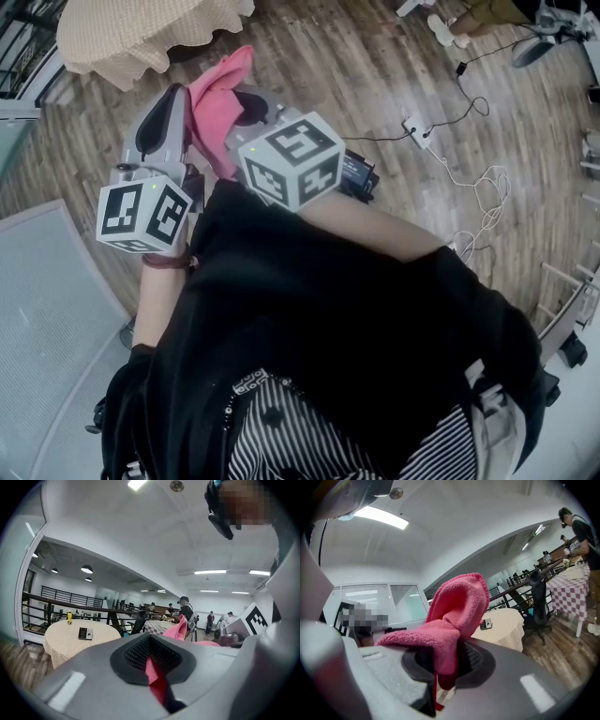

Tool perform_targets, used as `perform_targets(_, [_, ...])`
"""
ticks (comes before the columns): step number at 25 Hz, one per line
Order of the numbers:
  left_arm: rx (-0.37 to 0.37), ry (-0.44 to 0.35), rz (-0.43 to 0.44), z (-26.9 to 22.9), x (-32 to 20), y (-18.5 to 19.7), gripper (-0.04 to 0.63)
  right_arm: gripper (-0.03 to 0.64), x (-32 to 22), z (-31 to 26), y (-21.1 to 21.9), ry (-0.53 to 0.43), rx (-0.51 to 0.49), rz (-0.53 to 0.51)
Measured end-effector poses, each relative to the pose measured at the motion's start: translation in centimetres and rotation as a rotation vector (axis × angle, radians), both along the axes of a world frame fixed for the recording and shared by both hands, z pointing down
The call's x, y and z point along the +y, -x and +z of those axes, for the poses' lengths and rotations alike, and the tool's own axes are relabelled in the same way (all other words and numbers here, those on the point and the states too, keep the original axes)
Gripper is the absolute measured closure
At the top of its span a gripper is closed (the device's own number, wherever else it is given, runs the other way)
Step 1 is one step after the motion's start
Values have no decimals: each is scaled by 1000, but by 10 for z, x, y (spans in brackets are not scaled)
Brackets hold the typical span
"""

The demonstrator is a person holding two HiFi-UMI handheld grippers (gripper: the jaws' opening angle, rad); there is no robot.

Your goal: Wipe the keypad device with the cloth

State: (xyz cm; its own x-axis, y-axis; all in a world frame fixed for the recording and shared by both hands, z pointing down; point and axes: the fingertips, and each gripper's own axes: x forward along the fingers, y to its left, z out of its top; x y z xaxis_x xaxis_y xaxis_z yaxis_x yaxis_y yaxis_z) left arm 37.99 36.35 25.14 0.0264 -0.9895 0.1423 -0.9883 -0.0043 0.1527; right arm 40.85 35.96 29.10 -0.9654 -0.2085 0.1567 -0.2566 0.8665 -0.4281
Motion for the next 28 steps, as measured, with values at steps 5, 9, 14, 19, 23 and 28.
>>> perform_targets(5, [1,-12,1,1,-17,14,597,552,-18,1,13,-6,12,31])
perform_targets(9, [-4,-26,10,5,-41,43,597,552,-41,6,44,-16,33,50])
perform_targets(14, [4,-38,54,1,-88,100,597,552,-79,9,113,-17,65,46])
perform_targets(19, [11,-51,74,-10,-112,161,597,552,-103,-1,175,-29,76,57])
perform_targets(23, [15,-49,96,-8,-122,208,597,552,-113,1,222,-30,92,76])
perform_targets(28, [28,-54,109,-3,-126,272,597,552,-116,6,286,-36,104,87])
